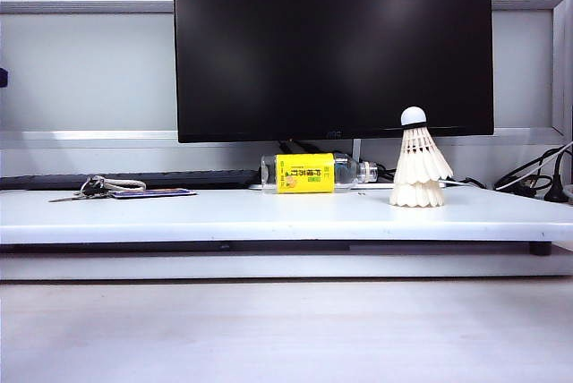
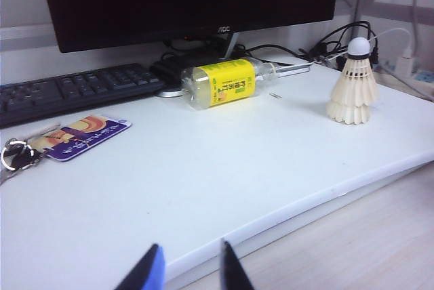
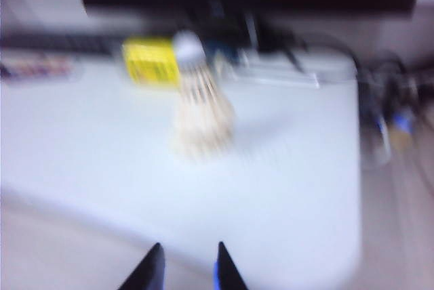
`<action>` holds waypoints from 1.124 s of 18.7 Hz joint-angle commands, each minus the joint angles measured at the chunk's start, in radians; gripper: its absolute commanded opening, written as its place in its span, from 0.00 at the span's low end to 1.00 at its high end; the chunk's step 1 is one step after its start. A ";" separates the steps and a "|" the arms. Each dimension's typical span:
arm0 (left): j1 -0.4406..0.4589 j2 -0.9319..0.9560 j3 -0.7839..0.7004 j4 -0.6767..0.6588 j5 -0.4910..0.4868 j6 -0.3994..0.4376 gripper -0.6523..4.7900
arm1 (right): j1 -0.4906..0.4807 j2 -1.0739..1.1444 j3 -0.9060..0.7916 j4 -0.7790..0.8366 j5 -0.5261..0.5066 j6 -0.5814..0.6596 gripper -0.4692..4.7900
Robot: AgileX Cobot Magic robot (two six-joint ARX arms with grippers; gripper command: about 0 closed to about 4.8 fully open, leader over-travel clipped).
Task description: Stack the badminton balls on the table vertically.
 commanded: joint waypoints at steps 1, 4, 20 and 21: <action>0.000 0.001 -0.002 0.011 -0.001 0.008 0.34 | 0.000 -0.001 -0.003 -0.092 0.066 -0.045 0.28; 0.000 0.001 -0.002 -0.005 -0.010 0.008 0.34 | -0.001 -0.002 -0.003 -0.094 0.124 -0.051 0.23; 0.000 0.001 -0.002 -0.200 -0.083 0.068 0.32 | 0.000 -0.002 -0.003 -0.117 0.346 0.024 0.15; 0.000 0.001 -0.002 -0.200 -0.083 0.068 0.31 | 0.000 -0.002 -0.003 -0.117 0.346 0.041 0.15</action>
